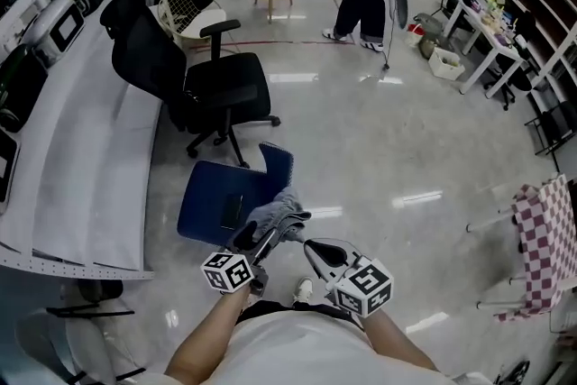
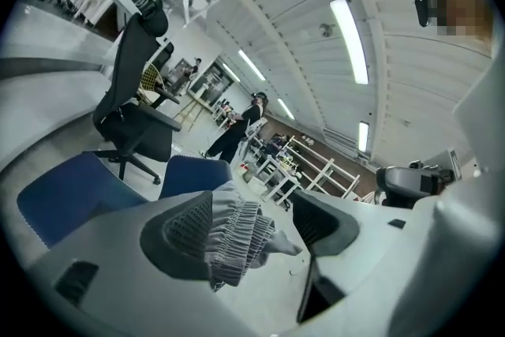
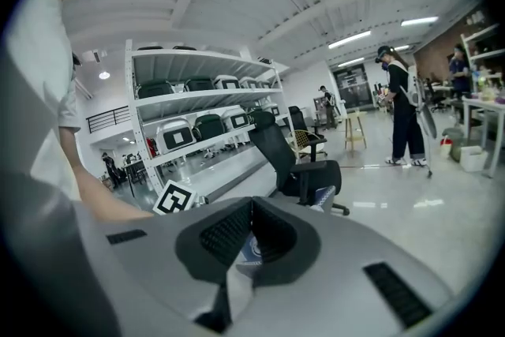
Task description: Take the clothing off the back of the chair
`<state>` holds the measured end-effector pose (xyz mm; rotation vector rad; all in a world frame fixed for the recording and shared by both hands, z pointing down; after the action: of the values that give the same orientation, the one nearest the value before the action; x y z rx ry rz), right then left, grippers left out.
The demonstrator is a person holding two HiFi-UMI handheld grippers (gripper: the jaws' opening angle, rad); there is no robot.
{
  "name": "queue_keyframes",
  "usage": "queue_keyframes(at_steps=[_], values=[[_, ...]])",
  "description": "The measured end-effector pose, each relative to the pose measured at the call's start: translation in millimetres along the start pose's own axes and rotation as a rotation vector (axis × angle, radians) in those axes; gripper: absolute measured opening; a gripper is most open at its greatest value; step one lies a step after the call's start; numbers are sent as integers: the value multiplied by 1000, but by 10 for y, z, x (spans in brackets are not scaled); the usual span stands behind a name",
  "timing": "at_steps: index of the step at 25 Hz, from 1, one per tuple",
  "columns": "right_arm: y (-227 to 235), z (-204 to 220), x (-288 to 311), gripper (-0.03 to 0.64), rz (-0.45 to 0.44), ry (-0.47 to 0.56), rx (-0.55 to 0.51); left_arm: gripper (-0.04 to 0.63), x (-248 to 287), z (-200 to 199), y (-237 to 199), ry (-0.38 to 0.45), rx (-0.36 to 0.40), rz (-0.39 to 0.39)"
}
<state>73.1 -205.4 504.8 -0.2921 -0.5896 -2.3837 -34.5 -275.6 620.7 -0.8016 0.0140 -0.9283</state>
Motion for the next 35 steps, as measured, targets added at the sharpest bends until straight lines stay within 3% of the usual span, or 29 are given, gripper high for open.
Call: queue_keyframes(at_steps=[8, 12, 19, 26, 30, 35], values=[[34, -45, 46, 17, 60, 8, 0, 360, 226, 148, -237, -112, 38, -25], [43, -72, 13, 17, 93, 20, 6, 428, 303, 261, -309, -186, 58, -50], [96, -21, -73, 17, 152, 21, 29, 431, 481, 562, -263, -346, 35, 22], [138, -2, -97, 17, 166, 34, 41, 430, 518, 633, -261, -381, 50, 8], [128, -9, -78, 17, 154, 37, 38, 379, 457, 583, -217, -355, 25, 34], [121, -2, -61, 17, 130, 38, 33, 220, 392, 517, -186, -316, -24, 64]])
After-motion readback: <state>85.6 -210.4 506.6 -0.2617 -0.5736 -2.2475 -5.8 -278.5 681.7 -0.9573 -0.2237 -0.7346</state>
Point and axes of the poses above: the fingertips, and each gripper's own axes: x forward along the fingers, y to its right, z out of its underside, the point moved 2 cm from there along -x, backward along the fingers, and after that the axes turned 9 degrees about -z, right-handed, at the moved point
